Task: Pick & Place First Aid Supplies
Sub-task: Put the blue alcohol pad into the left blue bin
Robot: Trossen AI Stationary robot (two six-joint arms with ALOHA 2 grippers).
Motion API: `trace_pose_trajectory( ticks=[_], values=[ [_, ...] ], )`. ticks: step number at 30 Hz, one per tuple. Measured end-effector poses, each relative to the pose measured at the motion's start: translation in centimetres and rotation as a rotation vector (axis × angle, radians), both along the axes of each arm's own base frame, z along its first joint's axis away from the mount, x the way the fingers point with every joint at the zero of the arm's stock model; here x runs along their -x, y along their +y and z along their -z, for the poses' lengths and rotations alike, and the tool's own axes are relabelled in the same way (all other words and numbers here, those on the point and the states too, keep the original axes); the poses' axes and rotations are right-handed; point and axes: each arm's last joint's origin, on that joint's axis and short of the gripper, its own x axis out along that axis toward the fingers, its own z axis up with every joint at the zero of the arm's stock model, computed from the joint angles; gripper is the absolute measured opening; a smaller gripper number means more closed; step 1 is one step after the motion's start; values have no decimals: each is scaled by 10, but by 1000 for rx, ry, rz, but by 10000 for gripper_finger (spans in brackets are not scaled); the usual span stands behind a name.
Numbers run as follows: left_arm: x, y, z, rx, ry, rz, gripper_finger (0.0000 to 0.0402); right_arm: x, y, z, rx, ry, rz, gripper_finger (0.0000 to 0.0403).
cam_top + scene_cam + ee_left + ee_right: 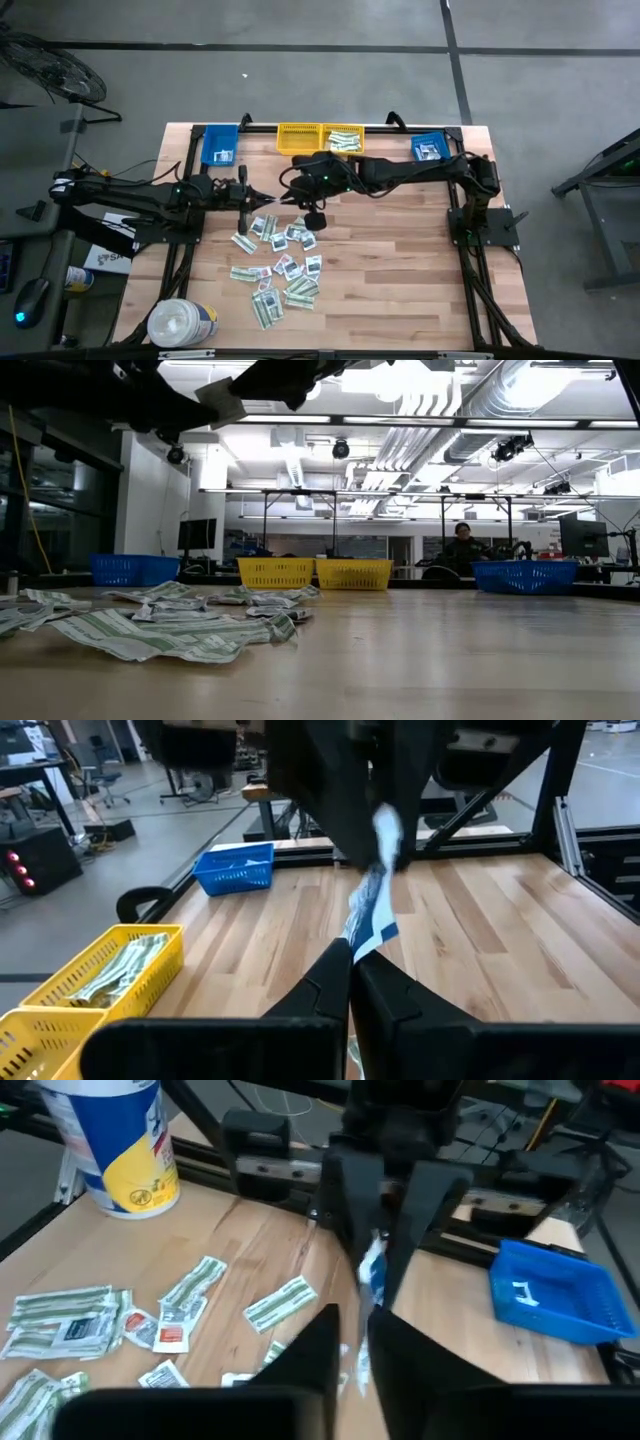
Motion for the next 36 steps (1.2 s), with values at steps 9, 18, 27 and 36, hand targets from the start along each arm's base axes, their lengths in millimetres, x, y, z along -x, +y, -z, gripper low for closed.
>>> trace_pose_trajectory(
  ticks=[9, 18, 27, 36],
  values=[
    [2, 7, 3, 29, 22, -252, 1, 25, -12, -22, 168, 62, 325, 162],
    [11, 22, 7, 91, -8, -779, 0, 54, -18, -21, 266, 280, 529, 190],
    [19, 53, -9, 172, 104, -935, 0, 71, -20, -10, 275, 464, 637, 190],
    [49, 78, -14, 422, 327, -1128, 0, 79, -20, -5, 261, 546, 679, 184]
  ],
)
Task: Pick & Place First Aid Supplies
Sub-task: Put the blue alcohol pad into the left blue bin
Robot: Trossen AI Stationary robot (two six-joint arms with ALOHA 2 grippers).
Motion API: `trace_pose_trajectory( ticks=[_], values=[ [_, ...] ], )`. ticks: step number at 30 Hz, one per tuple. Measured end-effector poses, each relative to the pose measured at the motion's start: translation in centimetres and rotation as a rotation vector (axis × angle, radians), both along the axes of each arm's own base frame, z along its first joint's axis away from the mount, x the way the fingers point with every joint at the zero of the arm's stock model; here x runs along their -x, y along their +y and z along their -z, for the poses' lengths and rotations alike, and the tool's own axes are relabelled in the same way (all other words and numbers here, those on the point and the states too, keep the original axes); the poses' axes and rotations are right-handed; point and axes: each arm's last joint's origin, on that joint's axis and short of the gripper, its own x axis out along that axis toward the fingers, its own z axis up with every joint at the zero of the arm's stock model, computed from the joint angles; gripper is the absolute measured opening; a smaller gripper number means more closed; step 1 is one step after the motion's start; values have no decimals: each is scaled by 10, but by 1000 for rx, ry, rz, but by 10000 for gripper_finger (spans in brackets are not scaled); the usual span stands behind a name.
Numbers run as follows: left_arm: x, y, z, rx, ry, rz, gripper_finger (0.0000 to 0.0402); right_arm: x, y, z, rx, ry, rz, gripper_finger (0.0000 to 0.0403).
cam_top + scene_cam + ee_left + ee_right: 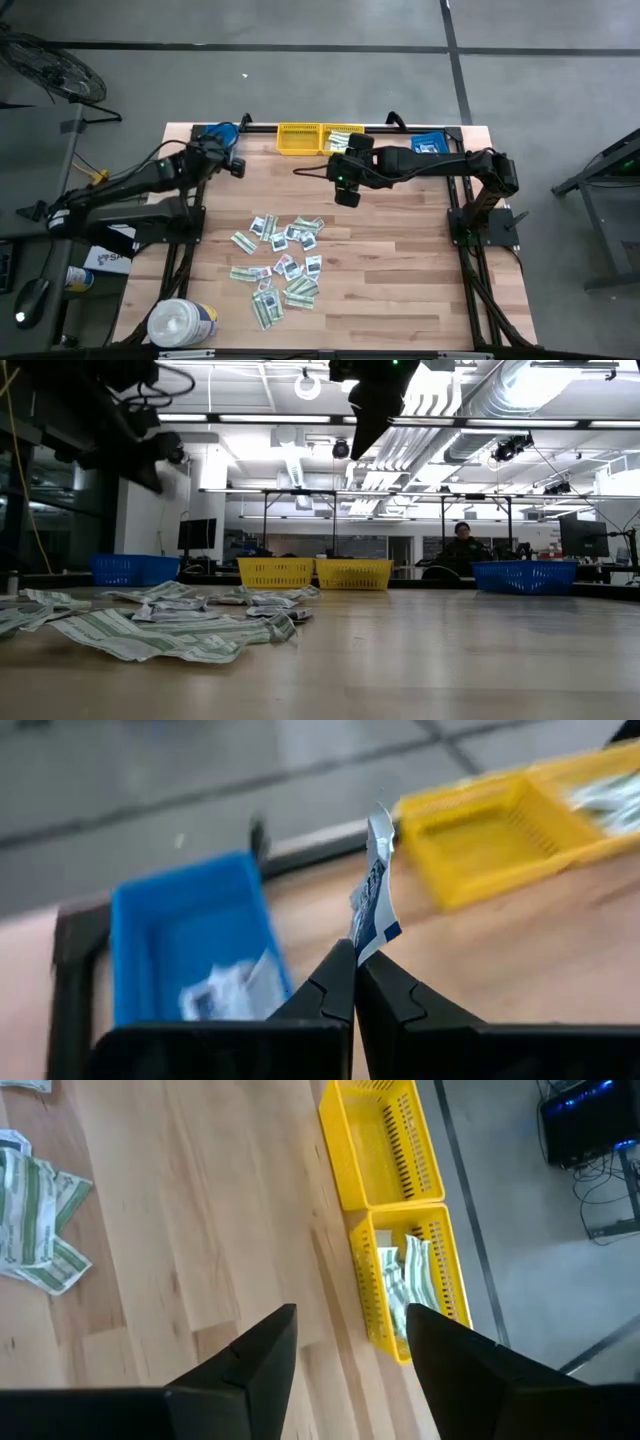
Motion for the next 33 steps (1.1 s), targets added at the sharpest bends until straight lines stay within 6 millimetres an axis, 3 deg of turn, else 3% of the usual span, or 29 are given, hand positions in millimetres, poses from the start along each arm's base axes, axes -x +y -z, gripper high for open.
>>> trace_pose_trajectory(
  ticks=[5, 16, 27, 33],
  values=[
    [3, 7, 12, 93, 74, -82, 0, 0, 0, 0, 0, -2, 0, 185],
    [-22, 26, 45, 158, 218, -223, 0, -1, 0, 0, -8, -11, -1, 183],
    [-43, 41, 80, 143, 307, -357, 0, -1, 0, 0, -16, -11, -7, 177],
    [-46, 44, 87, 96, 331, -408, 0, -1, 1, 0, -21, -10, -11, 177]
  ],
)
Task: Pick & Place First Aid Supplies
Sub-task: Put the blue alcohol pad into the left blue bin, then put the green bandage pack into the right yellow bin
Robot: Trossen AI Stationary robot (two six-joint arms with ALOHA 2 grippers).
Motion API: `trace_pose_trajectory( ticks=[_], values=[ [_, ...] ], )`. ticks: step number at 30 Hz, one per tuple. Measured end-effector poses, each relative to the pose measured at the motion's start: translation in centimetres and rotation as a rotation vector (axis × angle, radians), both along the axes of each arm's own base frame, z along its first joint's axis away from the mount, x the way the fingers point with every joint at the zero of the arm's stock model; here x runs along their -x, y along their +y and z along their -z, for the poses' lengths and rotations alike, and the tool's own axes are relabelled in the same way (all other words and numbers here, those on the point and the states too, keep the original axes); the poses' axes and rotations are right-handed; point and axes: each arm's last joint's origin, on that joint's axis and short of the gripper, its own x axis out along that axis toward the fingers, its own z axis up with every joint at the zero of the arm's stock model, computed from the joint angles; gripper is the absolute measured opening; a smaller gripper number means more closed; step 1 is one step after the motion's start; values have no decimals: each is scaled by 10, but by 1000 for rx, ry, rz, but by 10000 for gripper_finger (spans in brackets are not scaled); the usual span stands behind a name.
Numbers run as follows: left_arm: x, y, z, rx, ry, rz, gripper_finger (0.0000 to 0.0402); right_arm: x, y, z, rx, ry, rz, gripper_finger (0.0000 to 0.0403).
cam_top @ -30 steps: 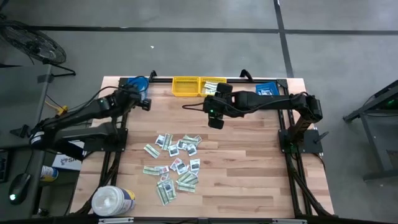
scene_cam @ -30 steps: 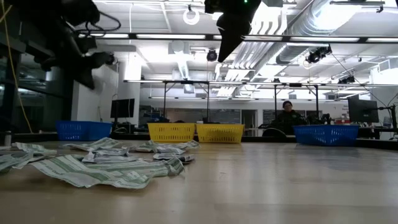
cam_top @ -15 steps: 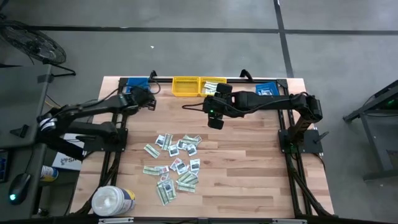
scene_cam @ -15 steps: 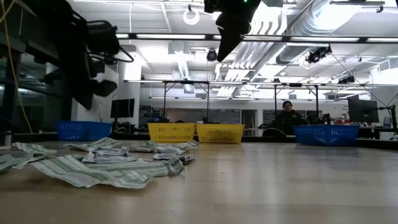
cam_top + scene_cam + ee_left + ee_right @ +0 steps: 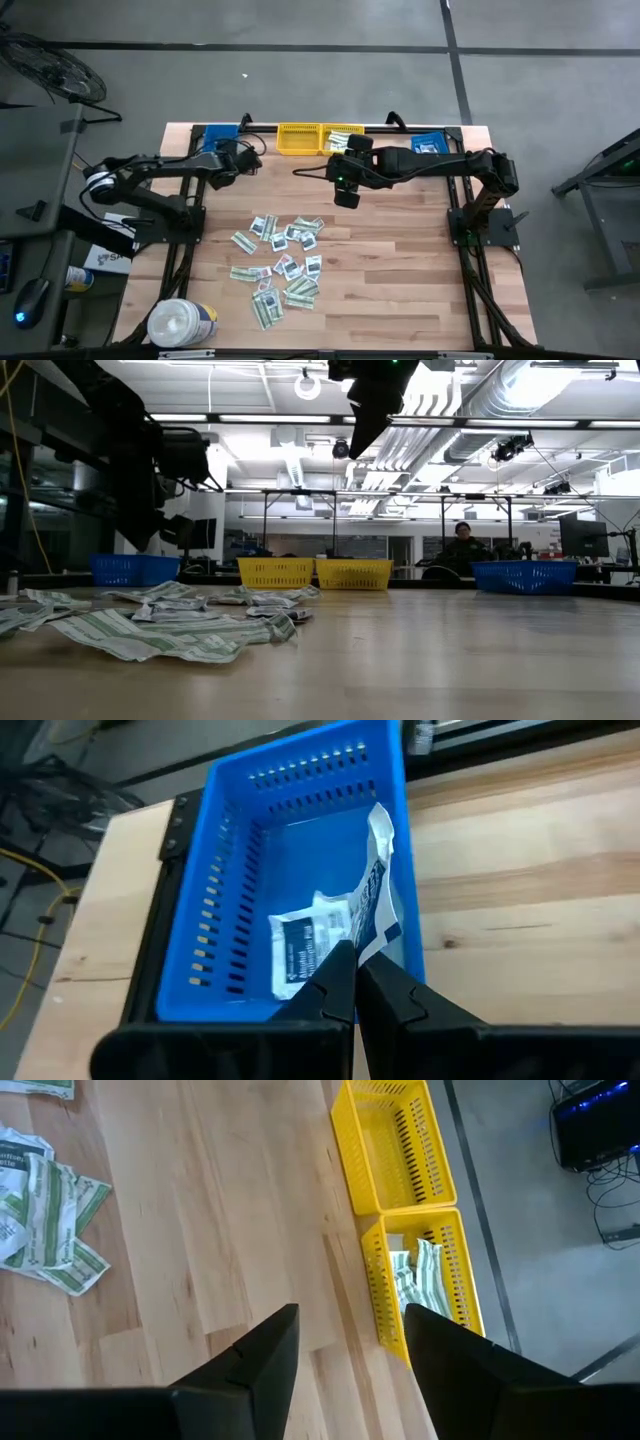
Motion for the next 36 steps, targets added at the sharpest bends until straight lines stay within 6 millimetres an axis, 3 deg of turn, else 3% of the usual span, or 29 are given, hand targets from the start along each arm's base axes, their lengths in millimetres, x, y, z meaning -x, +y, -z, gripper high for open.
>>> trace_pose_trajectory(
  ticks=[8, 20, 28, 31, 36],
  values=[
    [-1, 1, -1, -22, 3, 5, 6, 0, 1, 0, -27, -1, -17, 175],
    [-1, 1, -1, -14, 3, 16, 156, 0, 1, 1, -32, 2, -18, 173],
    [-4, -6, -10, 18, -47, 94, 176, 0, 3, 2, -86, 2, -47, 170],
    [-8, -15, -15, 8, -59, 156, 177, -2, 4, 15, -130, 0, -79, 170],
    [-16, -33, -22, -1, -48, 304, 177, -3, 7, 56, -208, 1, -156, 169]
  ],
)
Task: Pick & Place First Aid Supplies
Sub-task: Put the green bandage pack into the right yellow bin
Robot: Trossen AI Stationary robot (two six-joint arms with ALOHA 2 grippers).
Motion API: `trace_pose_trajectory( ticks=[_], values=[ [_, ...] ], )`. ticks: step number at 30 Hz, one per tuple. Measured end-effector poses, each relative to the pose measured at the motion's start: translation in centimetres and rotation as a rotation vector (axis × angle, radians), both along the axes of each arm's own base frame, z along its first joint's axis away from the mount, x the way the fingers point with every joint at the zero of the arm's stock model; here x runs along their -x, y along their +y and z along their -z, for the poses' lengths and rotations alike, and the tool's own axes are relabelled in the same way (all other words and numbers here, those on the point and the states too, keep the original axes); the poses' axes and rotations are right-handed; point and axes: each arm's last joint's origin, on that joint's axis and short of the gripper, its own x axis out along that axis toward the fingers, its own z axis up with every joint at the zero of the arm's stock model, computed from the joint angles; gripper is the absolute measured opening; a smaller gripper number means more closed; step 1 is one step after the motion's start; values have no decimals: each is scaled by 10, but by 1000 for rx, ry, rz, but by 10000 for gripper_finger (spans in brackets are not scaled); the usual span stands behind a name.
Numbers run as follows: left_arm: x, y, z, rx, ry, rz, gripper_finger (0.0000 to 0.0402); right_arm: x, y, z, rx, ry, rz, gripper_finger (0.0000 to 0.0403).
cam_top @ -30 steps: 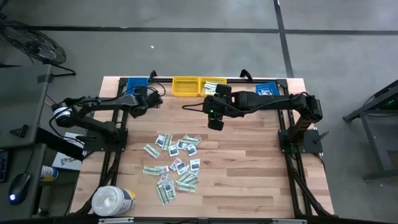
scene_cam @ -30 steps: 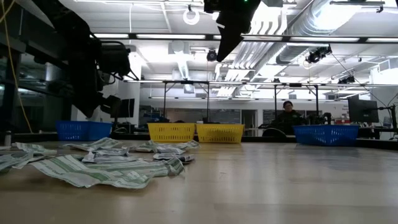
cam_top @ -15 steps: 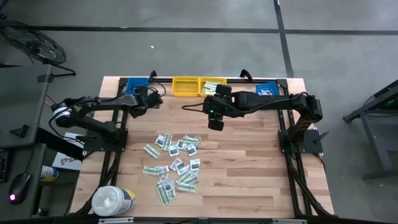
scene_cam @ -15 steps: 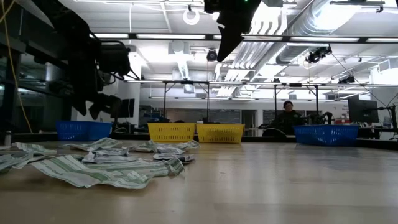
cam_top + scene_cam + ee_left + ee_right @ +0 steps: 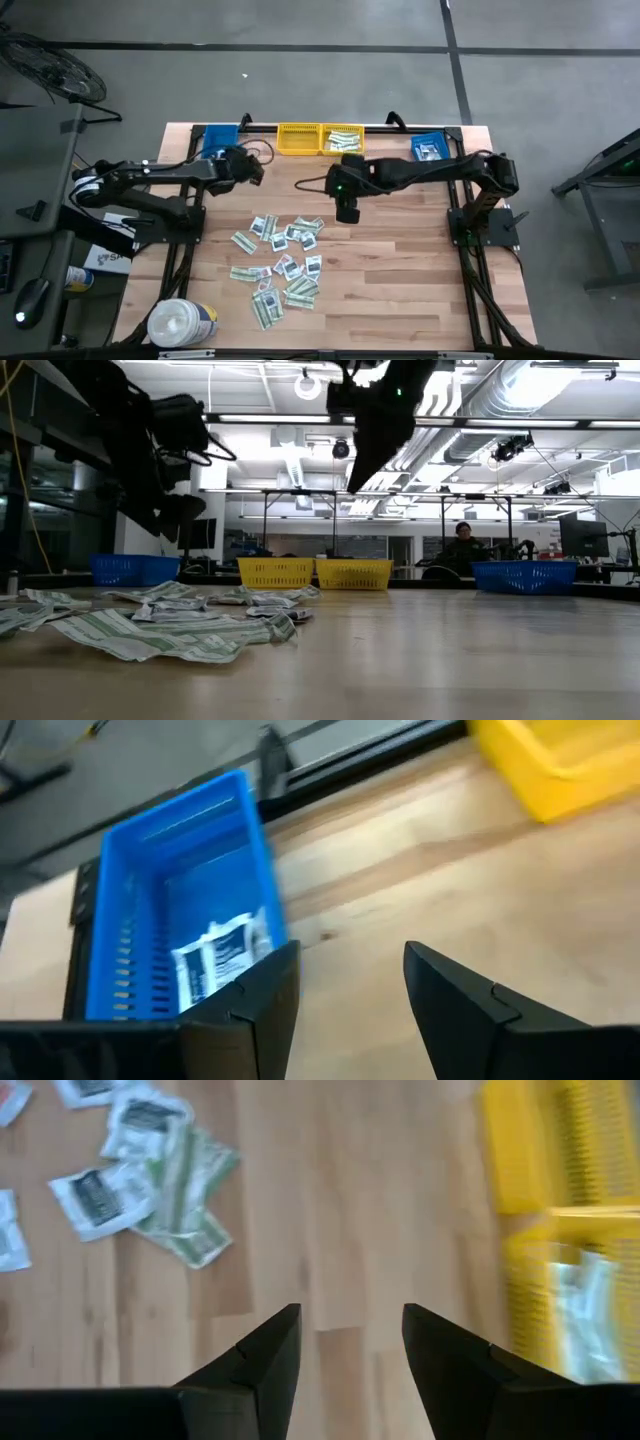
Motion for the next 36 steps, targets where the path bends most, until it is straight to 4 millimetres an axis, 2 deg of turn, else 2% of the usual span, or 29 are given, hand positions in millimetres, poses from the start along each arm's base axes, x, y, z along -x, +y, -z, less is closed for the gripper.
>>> trace_pose_trajectory(
  ticks=[3, 9, 16, 22, 28, 36],
  values=[
    [-4, -12, -4, -18, -3, 71, 177, 2, 1, 21, -31, -12, -19, 169],
    [-7, -37, -10, -73, -21, 183, 177, 5, 2, 51, -81, -73, 16, 169],
    [-2, -61, -5, -189, -83, 266, 177, 9, -4, 74, -356, -189, 97, 166],
    [15, -75, -11, -264, -142, 358, 177, 14, -17, 89, -624, -307, 76, 165],
    [41, -83, -20, -322, -222, 444, 177, 24, -31, 102, -693, -395, 101, 165],
    [72, -87, -21, -351, -379, 542, 177, 32, -36, 114, -754, -452, 177, 165]
  ],
)
